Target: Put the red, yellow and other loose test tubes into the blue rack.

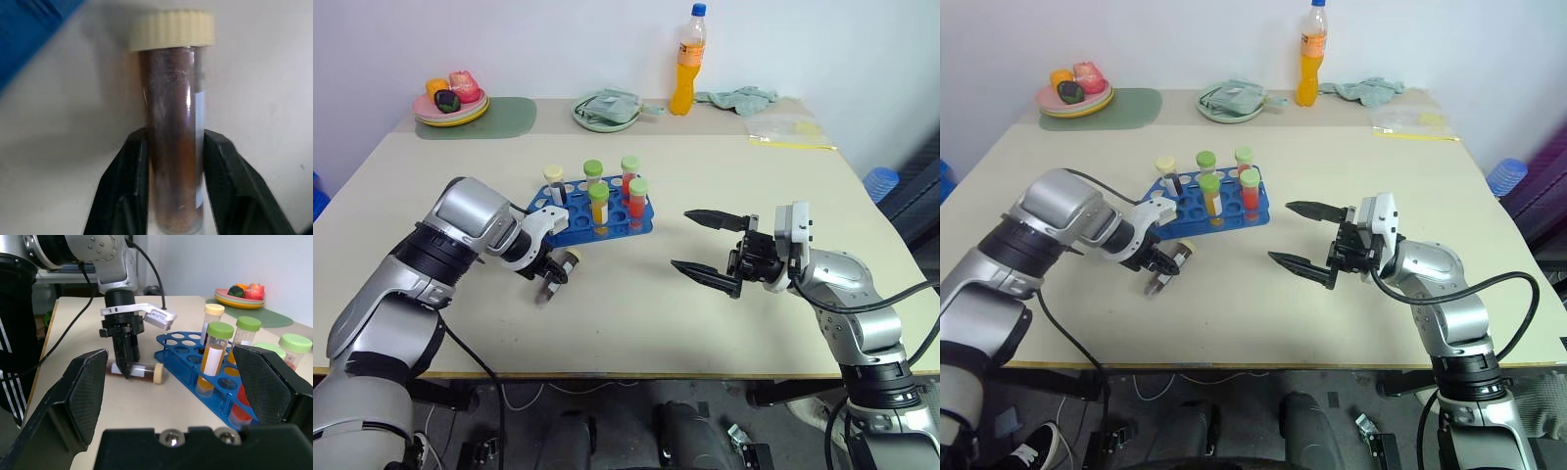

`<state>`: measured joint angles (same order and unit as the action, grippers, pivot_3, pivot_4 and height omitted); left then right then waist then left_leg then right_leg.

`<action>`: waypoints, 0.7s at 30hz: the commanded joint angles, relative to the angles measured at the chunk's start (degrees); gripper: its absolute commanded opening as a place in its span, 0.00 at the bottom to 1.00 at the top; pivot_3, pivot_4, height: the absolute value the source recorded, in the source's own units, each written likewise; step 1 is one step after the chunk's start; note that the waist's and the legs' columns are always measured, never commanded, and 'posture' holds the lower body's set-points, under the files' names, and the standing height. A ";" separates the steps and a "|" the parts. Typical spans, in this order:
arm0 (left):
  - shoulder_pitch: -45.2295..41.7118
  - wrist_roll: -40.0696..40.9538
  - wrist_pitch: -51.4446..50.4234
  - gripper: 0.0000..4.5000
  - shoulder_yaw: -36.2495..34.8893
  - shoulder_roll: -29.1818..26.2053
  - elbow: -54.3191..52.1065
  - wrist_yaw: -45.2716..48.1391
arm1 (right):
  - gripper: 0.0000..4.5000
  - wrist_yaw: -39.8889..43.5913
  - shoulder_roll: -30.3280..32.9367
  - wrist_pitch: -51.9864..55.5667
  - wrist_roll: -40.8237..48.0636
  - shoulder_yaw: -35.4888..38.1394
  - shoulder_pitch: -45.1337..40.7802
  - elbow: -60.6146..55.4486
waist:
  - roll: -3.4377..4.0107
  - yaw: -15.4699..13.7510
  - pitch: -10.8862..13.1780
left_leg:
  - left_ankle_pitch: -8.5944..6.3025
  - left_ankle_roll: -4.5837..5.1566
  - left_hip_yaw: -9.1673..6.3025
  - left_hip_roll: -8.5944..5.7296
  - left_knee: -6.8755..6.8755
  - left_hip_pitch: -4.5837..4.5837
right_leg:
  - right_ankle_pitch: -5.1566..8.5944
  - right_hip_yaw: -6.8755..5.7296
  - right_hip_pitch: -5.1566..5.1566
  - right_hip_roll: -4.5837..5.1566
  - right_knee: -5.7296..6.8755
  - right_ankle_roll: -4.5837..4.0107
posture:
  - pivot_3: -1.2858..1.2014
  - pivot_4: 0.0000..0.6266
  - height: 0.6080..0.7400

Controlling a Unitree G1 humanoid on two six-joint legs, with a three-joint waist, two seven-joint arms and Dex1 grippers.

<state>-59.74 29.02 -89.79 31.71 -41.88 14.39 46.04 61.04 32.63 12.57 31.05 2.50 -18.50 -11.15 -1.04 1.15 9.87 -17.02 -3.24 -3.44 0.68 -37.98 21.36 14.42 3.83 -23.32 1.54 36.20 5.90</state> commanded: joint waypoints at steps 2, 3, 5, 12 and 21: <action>1.35 0.84 -2.62 0.37 -2.56 -0.65 -1.99 -0.35 | 1.00 0.10 0.61 -0.12 0.80 0.93 -0.22 -2.05 | 0.00 0.14 0.00 | 0.00 0.00 0.00 0.00 0.00 0.00 | 0.00 0.00 -0.01 -0.01 0.00 0.00 | 0.52 0.24 1.00; 1.69 0.67 -2.65 0.37 -2.72 -0.83 -2.67 -0.67 | 1.00 0.16 0.65 -0.15 0.77 0.92 -0.24 -1.97 | 0.00 0.13 0.00 | 0.00 0.00 0.00 0.01 0.00 0.00 | 0.00 0.00 -0.01 -0.01 0.01 0.00 | 0.52 0.24 1.00; 2.16 0.58 -2.45 0.37 -3.81 -1.03 -3.79 -0.97 | 1.00 0.27 0.71 -0.14 0.82 0.95 -0.29 -1.88 | 0.00 0.09 0.00 | 0.00 0.00 0.00 0.01 0.00 0.00 | 0.00 0.00 -0.01 -0.01 0.01 0.00 | 0.52 0.24 1.00; 7.41 2.49 2.43 0.37 -13.41 -0.94 -17.84 -2.52 | 1.00 0.35 1.03 -0.10 0.96 1.35 0.00 -2.02 | 0.00 -0.05 0.00 | 0.00 0.00 0.00 0.01 -0.01 0.02 | 0.00 0.00 -0.02 0.02 0.01 0.00 | 0.52 0.24 1.00; 30.69 -7.37 29.55 0.37 -28.17 2.69 -39.74 -16.90 | 1.00 -0.33 2.68 0.66 1.79 3.67 0.63 -2.73 | 0.00 -0.23 0.00 | 0.01 -0.01 0.03 0.05 0.01 -0.02 | -0.01 0.07 -0.02 0.06 0.00 -0.02 | 0.52 0.24 1.00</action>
<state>-30.17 24.08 -65.37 8.22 -39.63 -22.63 31.78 60.91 34.88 13.47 31.69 4.44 -17.68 -11.61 -1.03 0.92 9.87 -17.01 -3.25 -3.43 0.73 -37.97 21.34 14.41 3.89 -23.33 1.60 36.20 5.89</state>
